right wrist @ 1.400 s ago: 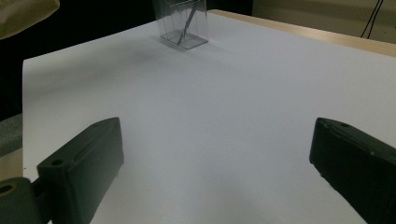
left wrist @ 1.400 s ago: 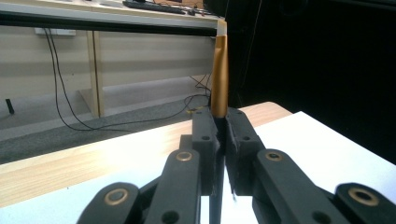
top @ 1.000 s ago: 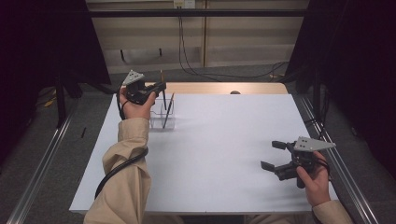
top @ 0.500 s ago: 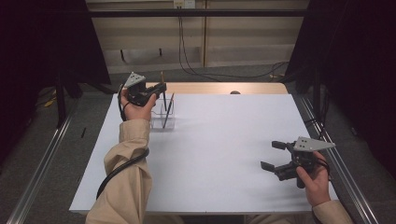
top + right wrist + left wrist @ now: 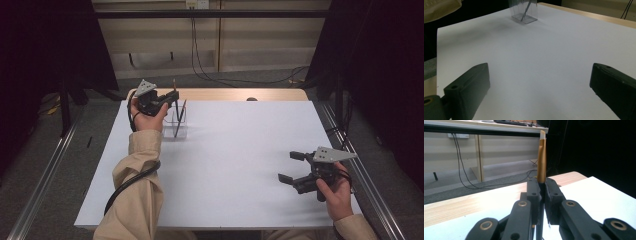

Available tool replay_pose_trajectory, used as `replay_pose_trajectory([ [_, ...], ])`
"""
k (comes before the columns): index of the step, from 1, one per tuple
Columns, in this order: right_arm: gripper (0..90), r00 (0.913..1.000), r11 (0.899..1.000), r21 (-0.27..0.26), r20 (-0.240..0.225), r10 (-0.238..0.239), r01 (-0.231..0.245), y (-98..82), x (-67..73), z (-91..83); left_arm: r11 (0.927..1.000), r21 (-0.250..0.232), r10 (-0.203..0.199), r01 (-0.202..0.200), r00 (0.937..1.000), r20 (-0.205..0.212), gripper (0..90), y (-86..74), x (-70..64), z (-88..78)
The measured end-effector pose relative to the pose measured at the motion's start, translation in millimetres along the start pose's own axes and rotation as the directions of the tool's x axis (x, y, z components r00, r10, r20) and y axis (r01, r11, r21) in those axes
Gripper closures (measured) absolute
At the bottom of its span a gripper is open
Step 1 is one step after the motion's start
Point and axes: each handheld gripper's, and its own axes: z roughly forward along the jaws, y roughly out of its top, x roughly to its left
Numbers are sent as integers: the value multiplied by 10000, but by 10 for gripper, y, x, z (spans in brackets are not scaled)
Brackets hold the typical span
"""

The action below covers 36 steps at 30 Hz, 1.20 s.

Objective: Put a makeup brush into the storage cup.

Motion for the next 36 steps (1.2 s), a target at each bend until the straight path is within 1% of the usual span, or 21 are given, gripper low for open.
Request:
replay_pose_trajectory([
  [4,23,10000,10000,7,-11,-27,27,2,2,1,10000,33,-2,2,10000,30,837,-25,-3,11],
  [12,23,10000,10000,26,-53,-65,65,7,10,3,10000,3,-55,55,10000,-58,836,-65,-1,18],
  [14,23,10000,10000,34,-65,-69,69,7,11,2,10000,66,-8,8,10000,-11,836,-71,1,17],
  [16,23,9999,10000,6,-55,-88,88,9,9,1,10000,22,-68,68,10000,-5,836,-76,-3,20],
  [22,23,9999,10000,-13,-78,-81,81,11,14,2,10000,52,-59,59,10000,-40,836,-99,-18,34],
  [25,23,9999,10000,-15,-87,-98,98,12,14,-2,10000,72,-36,36,10000,23,836,-115,-19,40],
  [30,23,10000,10000,-23,-59,-56,56,10,10,-6,9999,47,-91,91,9999,74,836,-134,-33,56],
  [31,23,10000,10000,-12,-77,-61,61,11,11,-6,9998,-23,-190,190,9998,90,835,-141,-40,63],
  [33,24,9999,10000,-6,-64,-85,85,10,13,-8,9999,115,-50,49,10000,77,835,-153,-35,58],
  [36,23,10000,10000,-23,-62,-55,55,10,16,-15,9999,98,-98,97,9999,92,835,-170,-37,62],
])
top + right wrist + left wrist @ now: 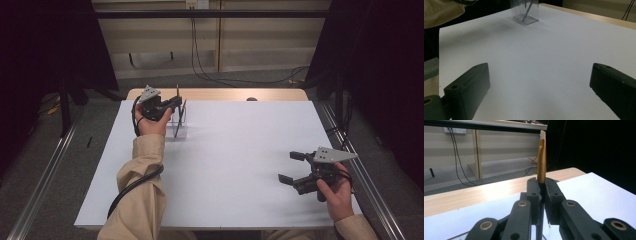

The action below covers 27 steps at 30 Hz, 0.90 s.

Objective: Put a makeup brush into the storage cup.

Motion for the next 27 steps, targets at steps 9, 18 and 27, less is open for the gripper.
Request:
replay_pose_trajectory([
  [9,24,10000,10000,-18,14,-47,47,-2,9,-11,10000,31,-3,3,9999,112,834,-30,-17,7],
  [18,23,10000,10000,-5,13,-49,49,-4,14,-10,9990,-43,-443,446,9972,600,529,-38,-21,-17],
  [27,23,10000,10000,29,-23,-79,79,11,24,23,9984,-23,-559,563,9951,816,257,-22,-21,-114],
])
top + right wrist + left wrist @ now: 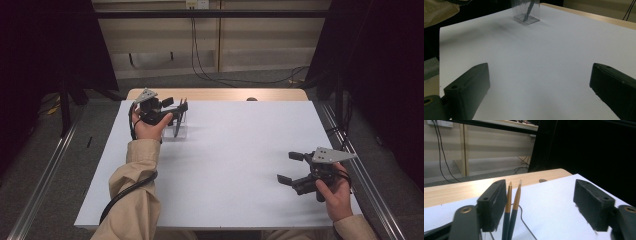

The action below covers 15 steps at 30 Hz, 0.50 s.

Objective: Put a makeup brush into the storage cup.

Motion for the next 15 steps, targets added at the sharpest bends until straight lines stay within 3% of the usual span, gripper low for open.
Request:
replay_pose_trajectory([
  [5,23,10000,10000,15,-7,-4,4,-4,8,5,9996,-102,284,-281,9993,245,199,10,-24,-59],
  [15,23,9999,10000,-24,144,63,-63,-31,4,-67,9990,-263,373,-364,9986,366,136,-25,-74,-129],
])
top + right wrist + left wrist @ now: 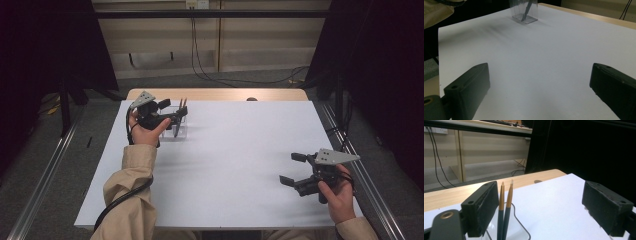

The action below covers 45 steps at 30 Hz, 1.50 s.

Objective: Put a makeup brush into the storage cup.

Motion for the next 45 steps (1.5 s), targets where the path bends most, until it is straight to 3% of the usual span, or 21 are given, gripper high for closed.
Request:
replay_pose_trajectory([
  [14,23,10000,10000,5,55,47,-47,-34,21,-50,10000,13,90,-90,9999,68,106,-45,-41,-84],
  [29,23,9998,9999,-31,-79,-163,163,18,37,19,9996,149,239,-241,9996,138,79,-151,-91,-277],
  [45,23,10000,10000,-52,13,-48,48,2,33,-11,9999,57,151,-154,9986,505,67,-314,-149,-436],
])
